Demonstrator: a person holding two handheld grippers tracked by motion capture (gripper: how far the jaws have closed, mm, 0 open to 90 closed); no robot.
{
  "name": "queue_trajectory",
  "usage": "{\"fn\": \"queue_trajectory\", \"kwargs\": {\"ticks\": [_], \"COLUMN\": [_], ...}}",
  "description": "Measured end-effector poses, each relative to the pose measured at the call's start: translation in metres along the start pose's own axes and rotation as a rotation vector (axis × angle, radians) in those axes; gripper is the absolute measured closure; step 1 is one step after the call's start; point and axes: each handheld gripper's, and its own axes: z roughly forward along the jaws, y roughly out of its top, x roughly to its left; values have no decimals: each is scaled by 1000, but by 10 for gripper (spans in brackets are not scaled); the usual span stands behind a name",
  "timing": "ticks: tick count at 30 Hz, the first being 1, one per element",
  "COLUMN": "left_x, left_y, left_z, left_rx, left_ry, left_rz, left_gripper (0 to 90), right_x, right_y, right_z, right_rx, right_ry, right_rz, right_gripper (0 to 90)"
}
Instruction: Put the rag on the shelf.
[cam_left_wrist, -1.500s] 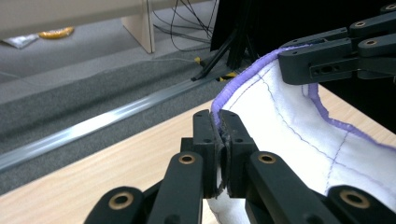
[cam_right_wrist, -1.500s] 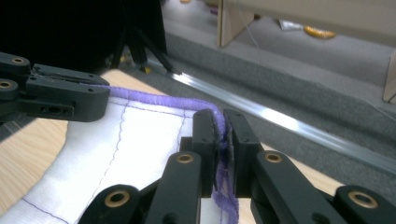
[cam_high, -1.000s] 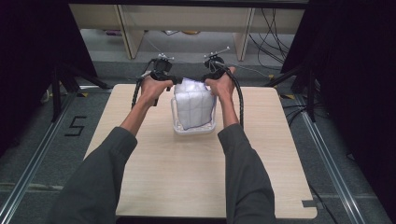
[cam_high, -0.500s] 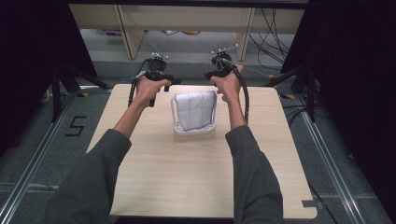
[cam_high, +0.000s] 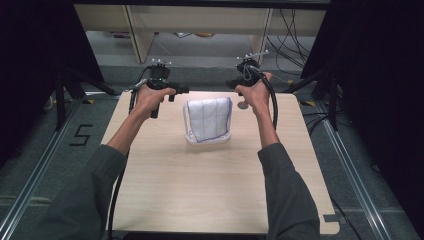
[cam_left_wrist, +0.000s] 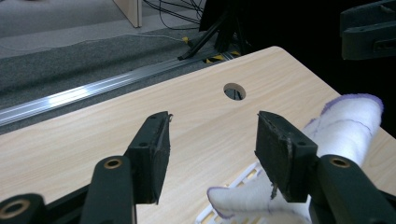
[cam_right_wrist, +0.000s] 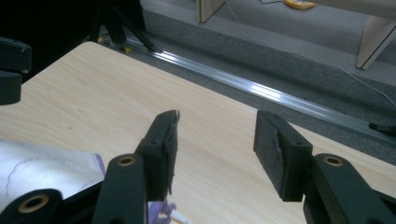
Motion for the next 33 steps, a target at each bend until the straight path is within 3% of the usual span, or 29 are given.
{"fn": "queue_trajectory", "kwargs": {"ticks": [1, 2, 6, 8, 12, 14, 17, 21, 33], "left_x": [0, 0, -4, -7, -13, -17, -26, -36, -51], "left_y": [-2, -3, -8, -11, -17, -22, -33, -48, -92], "left_z": [-2, -6, -14, -18, -28, -35, -46, -54, -60], "left_rx": [-3, -1, -11, -12, -18, -45, -51, -43, -30], "left_ry": [-9, -12, -7, -3, -26, -41, -71, -99, -137], "left_rz": [-7, -8, 6, 13, 16, 20, 46, 64, 87], "left_gripper": [439, 432, 422, 412, 389, 388, 386, 373, 365], "right_x": [-1, 0, 2, 3, 8, 12, 16, 21, 43], "right_y": [-1, -4, -13, -15, -21, -28, -39, -50, -75], "right_z": [-2, -6, -19, -23, -31, -35, -43, -49, -63], "right_rx": [-5, -8, -12, -19, -17, -15, -41, -51, -63], "right_ry": [4, 14, 24, 26, 33, 31, 51, 72, 124], "right_rz": [-13, 18, 18, -13, -9, -23, -49, -49, -52], "right_gripper": [502, 496, 468, 460, 447, 444, 434, 424, 401]}}
